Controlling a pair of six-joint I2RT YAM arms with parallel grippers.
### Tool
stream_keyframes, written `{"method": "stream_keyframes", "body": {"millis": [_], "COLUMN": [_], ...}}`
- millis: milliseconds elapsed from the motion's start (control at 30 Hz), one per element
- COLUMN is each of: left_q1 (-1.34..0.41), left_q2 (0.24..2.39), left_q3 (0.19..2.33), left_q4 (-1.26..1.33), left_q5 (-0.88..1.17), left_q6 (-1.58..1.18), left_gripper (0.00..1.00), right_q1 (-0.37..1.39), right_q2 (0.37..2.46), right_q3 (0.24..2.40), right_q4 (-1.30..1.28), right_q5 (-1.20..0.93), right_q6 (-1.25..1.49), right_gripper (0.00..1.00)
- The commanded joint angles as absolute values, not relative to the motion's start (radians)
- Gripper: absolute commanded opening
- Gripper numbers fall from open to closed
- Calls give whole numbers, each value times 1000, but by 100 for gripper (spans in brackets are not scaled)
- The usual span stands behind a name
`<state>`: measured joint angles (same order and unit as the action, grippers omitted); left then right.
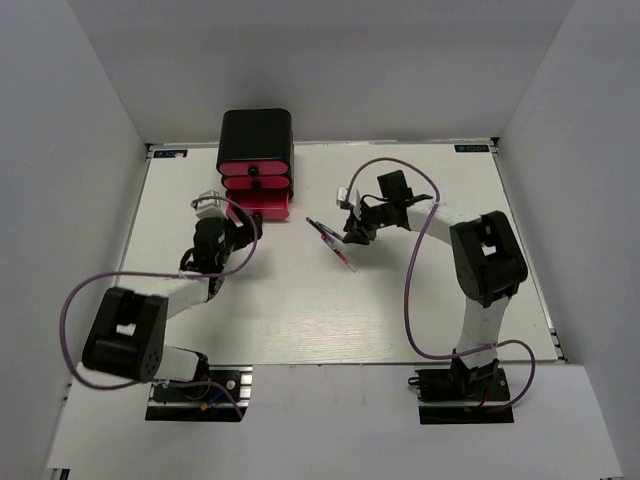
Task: Sort the stationery into containers
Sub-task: Pick up the pen from the center of the board.
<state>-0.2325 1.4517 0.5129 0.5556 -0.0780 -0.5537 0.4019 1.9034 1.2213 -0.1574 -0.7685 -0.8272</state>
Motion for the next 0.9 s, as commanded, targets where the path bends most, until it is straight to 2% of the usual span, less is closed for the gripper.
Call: {"method": "stream_keyframes", "body": {"millis": [0, 200, 367, 533, 867], "left_q1": [-235, -235, -235, -235, -235], "left_q2": [1295, 999, 815, 642, 595], "left_q3": [430, 347, 278, 224, 246], "left_q4": [482, 293, 151, 51, -61], "left_q5": [-64, -94, -94, -130, -141], "left_q6": [-567, -673, -765, -834, -816], "left_gripper": [92, 95, 100, 100, 100], "right_q1": [426, 462, 476, 486, 515], "right_q2": [1931, 1982, 2008, 2029, 2059], "right_q3": [1272, 1325, 1347, 1376, 1422], "right_q4": [-183, -135, -130, -149, -186], "right_q5": [-720, -598, -519, -480, -476], "right_q6": [-858, -798, -756, -761, -776], "right_gripper": [44, 38, 36, 36, 36]}}
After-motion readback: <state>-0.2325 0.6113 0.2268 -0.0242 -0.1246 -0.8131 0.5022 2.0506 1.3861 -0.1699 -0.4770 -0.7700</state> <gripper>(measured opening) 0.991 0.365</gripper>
